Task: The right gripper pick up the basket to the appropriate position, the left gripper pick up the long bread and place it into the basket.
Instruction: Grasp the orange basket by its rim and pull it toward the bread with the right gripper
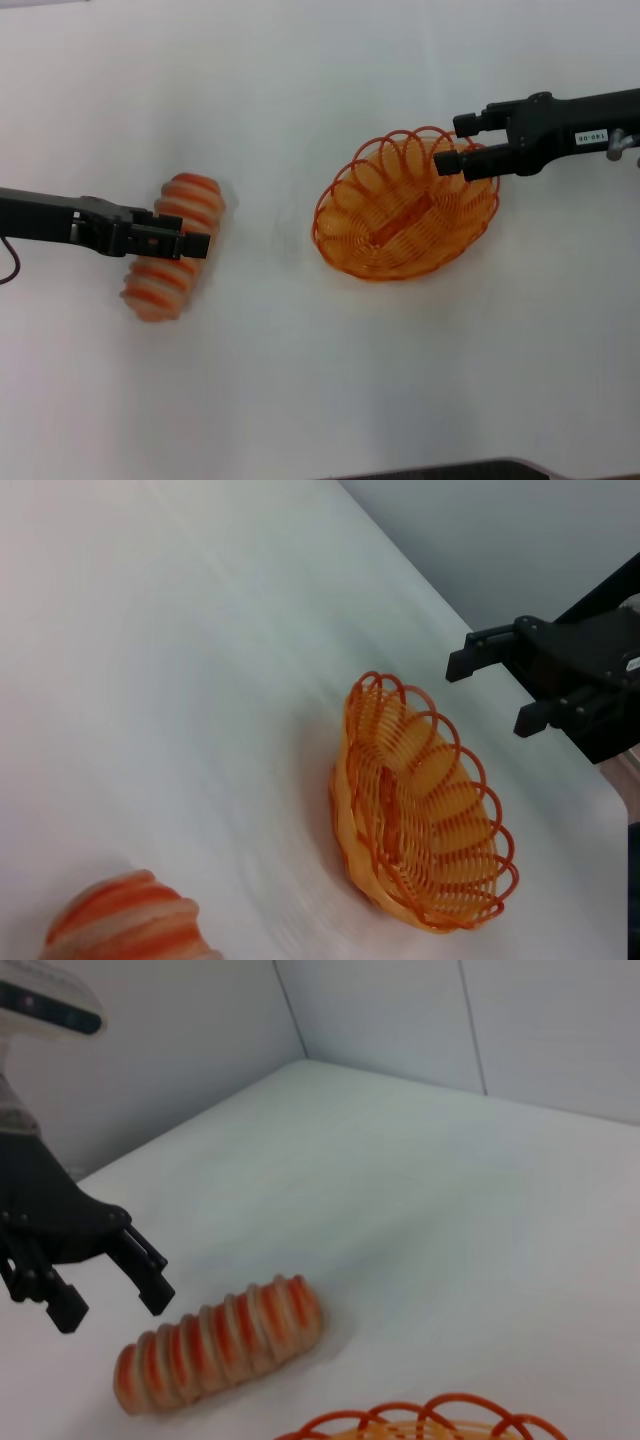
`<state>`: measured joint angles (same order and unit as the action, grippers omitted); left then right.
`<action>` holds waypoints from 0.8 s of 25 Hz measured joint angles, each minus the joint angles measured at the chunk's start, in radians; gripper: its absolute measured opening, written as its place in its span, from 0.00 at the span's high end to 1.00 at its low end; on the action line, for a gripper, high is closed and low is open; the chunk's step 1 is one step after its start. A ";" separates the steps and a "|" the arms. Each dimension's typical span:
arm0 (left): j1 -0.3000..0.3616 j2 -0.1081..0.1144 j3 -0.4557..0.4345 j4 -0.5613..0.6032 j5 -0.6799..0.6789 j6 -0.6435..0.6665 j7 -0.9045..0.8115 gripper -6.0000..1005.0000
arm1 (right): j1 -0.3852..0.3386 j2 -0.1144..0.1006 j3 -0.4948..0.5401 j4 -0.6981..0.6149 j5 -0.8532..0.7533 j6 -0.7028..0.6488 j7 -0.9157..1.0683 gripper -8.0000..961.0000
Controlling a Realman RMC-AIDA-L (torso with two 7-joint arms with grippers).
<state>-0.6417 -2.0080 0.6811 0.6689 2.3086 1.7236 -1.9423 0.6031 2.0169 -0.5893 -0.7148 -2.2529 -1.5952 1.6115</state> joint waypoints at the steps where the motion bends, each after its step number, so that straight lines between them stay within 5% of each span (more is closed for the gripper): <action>1: 0.000 0.000 0.000 0.000 0.000 -0.001 0.000 0.22 | 0.002 0.000 0.002 0.000 0.003 -0.001 0.003 0.18; 6: 0.000 -0.002 0.000 0.000 0.000 -0.004 0.001 0.22 | 0.027 -0.015 0.006 -0.005 0.017 0.007 0.078 0.18; 12: -0.006 -0.003 -0.002 0.001 -0.005 -0.016 0.000 0.22 | 0.096 -0.062 -0.006 -0.018 -0.048 0.054 0.263 0.18; 20: -0.007 -0.007 -0.004 0.002 -0.005 -0.020 0.001 0.22 | 0.178 -0.042 -0.049 -0.038 -0.282 0.162 0.431 0.18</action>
<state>-0.6491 -2.0151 0.6770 0.6704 2.3033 1.7039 -1.9408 0.7814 1.9745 -0.6379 -0.7531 -2.5344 -1.4330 2.0425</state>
